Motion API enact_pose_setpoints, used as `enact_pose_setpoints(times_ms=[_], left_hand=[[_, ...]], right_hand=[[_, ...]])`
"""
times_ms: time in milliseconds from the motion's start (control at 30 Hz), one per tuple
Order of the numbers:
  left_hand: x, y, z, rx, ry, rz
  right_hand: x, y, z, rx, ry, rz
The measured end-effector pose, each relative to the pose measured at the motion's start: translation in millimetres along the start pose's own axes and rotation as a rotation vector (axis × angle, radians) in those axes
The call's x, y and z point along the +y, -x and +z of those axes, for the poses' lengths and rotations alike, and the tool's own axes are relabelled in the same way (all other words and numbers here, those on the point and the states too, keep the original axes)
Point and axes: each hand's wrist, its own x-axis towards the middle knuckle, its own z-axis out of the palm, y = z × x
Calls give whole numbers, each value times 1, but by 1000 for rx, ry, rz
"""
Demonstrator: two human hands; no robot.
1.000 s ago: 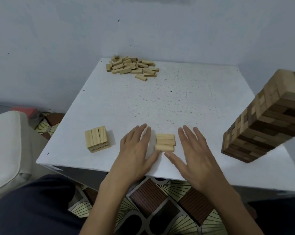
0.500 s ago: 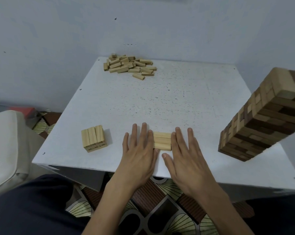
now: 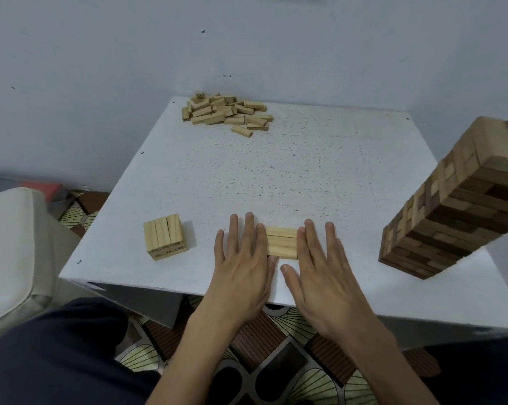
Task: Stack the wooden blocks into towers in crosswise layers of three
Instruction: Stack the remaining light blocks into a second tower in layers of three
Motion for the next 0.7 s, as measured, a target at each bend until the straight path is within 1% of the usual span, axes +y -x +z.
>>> enact_pose_setpoints(times_ms=[67,100,200,267,333,400,533,700], left_hand=[[0,0,-8,-66,77,-14],[-1,0,-11,-74,130,-21],[-7,-2,-21,-139,287,-40],[-12,-4,-25,-121,405,-27],[-16,-5,-28,-71,490,12],[-20,-8,-29,-50,512,40],[-27,-13,-30,-62,523,88],[-29,-18,-27,-79,509,97]], right_hand=[[0,0,-4,-47,-41,13],[2,-1,-7,-63,-77,22],[8,-5,-14,-52,-267,-4],[14,-9,-19,-39,-372,-39],[18,-12,-23,-13,-407,-64],[21,-14,-25,-3,-404,-86],[24,-16,-22,7,-395,-93],[26,-18,-15,43,-388,-109]])
